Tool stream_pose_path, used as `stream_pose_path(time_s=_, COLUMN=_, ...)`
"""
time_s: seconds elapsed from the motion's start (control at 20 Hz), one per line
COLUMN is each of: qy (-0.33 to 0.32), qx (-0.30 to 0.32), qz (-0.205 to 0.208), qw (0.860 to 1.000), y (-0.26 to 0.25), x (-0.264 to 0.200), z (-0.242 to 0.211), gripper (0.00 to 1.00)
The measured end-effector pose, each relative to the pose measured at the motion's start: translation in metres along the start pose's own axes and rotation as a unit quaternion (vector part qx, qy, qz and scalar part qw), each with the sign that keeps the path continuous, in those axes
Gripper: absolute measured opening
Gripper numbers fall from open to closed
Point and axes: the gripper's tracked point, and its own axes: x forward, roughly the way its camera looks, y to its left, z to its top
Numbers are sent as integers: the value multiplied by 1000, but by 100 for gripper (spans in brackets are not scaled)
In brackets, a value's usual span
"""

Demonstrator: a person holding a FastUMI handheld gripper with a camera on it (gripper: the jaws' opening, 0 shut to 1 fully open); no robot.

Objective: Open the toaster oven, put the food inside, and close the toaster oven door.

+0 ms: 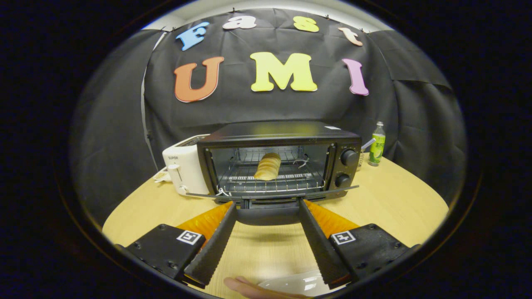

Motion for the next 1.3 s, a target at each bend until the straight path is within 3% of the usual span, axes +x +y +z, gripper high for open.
stream_pose_path(time_s=0.25, qy=0, qx=-1, qz=8, qw=1000, y=3, x=-10, z=2, gripper=98)
stream_pose_path(time_s=0.45, qy=59, qx=19, qz=3, qw=998, y=-4, x=1, z=-31, gripper=100)
stream_pose_path(time_s=0.6, qy=103, qx=34, qz=32, qw=994, y=13, x=-2, z=-60, gripper=99)
stream_pose_path(time_s=0.75, qy=112, qx=18, qz=-9, qw=993, y=-4, x=5, z=-74, gripper=100)
stream_pose_path(time_s=0.9, qy=136, qx=49, qz=12, qw=989, y=4, x=2, z=-91, gripper=100)
stream_pose_path(time_s=1.3, qy=163, qx=31, qz=1, qw=986, y=5, x=13, z=-115, gripper=99)
